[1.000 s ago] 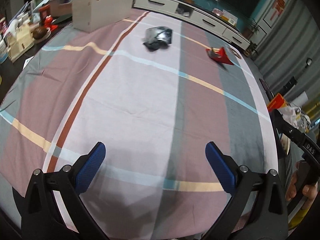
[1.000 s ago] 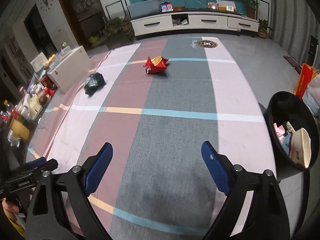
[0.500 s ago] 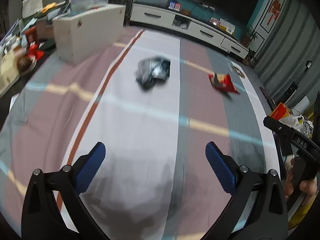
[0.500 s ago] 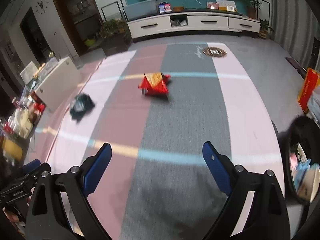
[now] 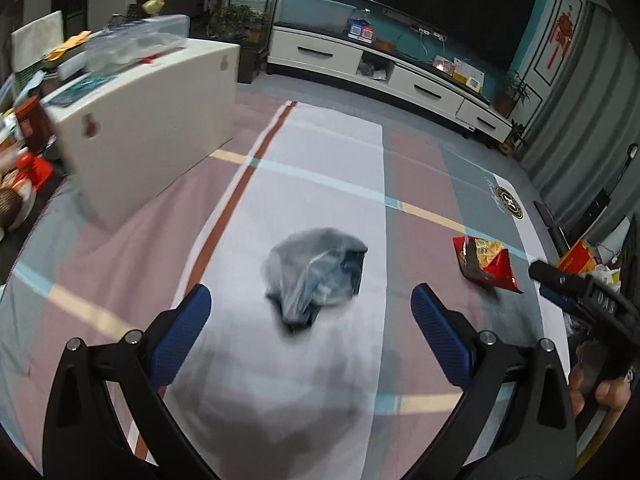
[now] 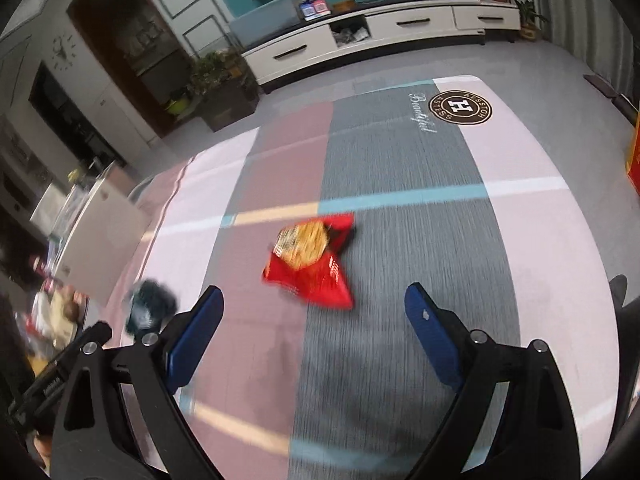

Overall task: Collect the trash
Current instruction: 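Move both open tools back toward the black bag and red snack bag, then grasp the black plastic bag with the left tool while the right tool grasps the red snack bag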

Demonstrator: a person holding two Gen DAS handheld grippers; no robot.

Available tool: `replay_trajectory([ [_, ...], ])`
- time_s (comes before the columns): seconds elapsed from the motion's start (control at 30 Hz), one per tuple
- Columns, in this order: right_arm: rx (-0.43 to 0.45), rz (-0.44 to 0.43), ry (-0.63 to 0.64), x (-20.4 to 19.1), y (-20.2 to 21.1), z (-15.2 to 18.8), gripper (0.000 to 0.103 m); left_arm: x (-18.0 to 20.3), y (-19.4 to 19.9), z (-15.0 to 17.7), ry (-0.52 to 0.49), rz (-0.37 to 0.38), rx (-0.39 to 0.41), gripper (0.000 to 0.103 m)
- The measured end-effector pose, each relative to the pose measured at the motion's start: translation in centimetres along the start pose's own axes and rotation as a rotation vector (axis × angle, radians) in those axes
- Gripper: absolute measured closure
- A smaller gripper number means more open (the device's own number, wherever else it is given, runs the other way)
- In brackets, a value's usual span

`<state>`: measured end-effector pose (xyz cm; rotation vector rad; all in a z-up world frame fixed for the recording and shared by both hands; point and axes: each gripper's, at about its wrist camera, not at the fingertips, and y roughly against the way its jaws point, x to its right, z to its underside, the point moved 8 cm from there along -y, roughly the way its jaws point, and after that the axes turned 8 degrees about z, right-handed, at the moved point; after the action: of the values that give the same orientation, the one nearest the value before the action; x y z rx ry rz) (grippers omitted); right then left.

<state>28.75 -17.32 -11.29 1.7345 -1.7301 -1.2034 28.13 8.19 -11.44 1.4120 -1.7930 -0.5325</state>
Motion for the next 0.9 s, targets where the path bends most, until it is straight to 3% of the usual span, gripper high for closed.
replay_trajectory([
  [0.1,-0.013,-0.001,-0.038,0.1,-1.4,-1.1,0.016,-0.3,-1.5,-0.7,-0.002,-0.03,-0.002,0.003],
  [0.4,-0.101,-0.031,-0.134,0.2,-5.2,-1.3,0.052,-0.4,-3.3,-1.3,-0.021,-0.064,-0.002,0.004],
  [0.47,-0.111,-0.031,-0.121,-0.1,-5.4,-1.0,0.056,-0.6,-3.5,-1.2,-0.022,-0.074,-0.008,0.011],
  [0.53,-0.122,-0.028,-0.111,-0.3,-5.5,-0.5,0.064,-0.7,-3.7,-0.9,-0.023,-0.077,-0.019,0.03],
  [0.57,-0.124,-0.024,-0.108,-0.3,-5.6,-0.4,0.068,-0.7,-3.8,-0.7,-0.023,-0.072,-0.024,0.033],
  [0.63,-0.116,-0.004,-0.087,-0.4,-5.4,0.1,0.077,-0.5,-3.9,-0.5,-0.023,-0.059,-0.023,0.048],
  [0.73,-0.097,0.005,-0.063,-0.4,-4.8,0.2,0.087,-0.2,-3.6,-0.3,-0.035,-0.058,-0.019,0.052],
  [0.9,-0.064,-0.003,-0.044,0.0,-2.6,1.1,0.088,0.5,-2.0,0.2,-0.031,-0.012,-0.003,0.054],
])
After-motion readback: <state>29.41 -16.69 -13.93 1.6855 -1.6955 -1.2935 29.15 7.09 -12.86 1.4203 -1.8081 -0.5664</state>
